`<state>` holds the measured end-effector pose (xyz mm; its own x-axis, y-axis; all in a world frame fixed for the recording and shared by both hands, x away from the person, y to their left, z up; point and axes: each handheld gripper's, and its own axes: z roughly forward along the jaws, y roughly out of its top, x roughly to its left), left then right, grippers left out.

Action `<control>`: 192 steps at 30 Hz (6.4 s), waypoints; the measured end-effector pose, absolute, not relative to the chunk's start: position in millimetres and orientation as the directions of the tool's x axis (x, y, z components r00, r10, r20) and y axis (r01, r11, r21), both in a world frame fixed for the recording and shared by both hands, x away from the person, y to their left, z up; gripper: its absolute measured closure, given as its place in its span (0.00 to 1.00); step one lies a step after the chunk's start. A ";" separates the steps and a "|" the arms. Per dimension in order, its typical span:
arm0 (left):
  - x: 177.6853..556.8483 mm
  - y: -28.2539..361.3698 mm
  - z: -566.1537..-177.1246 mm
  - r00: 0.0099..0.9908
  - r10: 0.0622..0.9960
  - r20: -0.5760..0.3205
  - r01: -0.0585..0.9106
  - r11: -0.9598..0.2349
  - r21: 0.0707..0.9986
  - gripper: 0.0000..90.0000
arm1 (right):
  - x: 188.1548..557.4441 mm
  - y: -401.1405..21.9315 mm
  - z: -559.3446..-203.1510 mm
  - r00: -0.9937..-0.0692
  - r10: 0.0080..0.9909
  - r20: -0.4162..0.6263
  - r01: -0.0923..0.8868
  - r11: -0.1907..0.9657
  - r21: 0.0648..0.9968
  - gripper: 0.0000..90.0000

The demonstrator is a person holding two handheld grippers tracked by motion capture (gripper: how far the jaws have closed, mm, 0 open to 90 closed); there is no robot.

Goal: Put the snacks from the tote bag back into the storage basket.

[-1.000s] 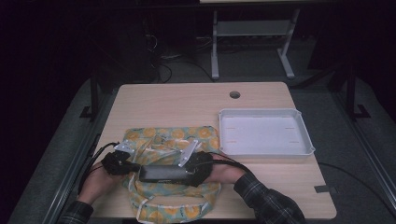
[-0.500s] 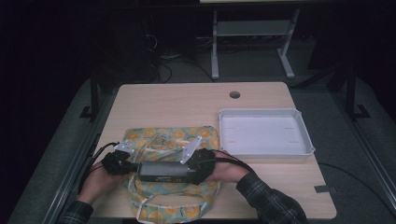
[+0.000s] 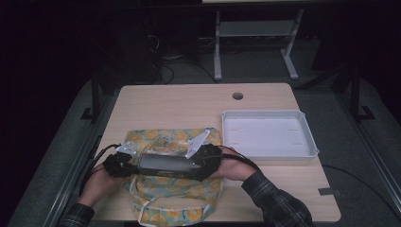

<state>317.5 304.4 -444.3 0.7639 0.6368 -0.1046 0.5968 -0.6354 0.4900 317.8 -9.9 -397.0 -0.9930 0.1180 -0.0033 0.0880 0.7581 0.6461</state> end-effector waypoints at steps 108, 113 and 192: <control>274.7 347.6 -416.5 0.754 0.651 -0.087 0.536 -0.534 0.654 0.25 | 367.9 -257.5 -413.7 -0.630 0.777 -0.001 0.599 0.487 0.636 0.46; 274.6 347.6 -416.5 0.755 0.650 -0.087 0.536 -0.535 0.653 0.26 | 371.6 -258.8 -421.5 -0.624 0.782 -0.001 0.611 0.489 0.623 0.46; 279.9 341.6 -418.5 0.770 0.630 -0.102 0.534 -0.549 0.643 0.26 | 447.5 -226.1 -417.9 -0.535 0.840 0.088 0.743 0.418 0.523 1.00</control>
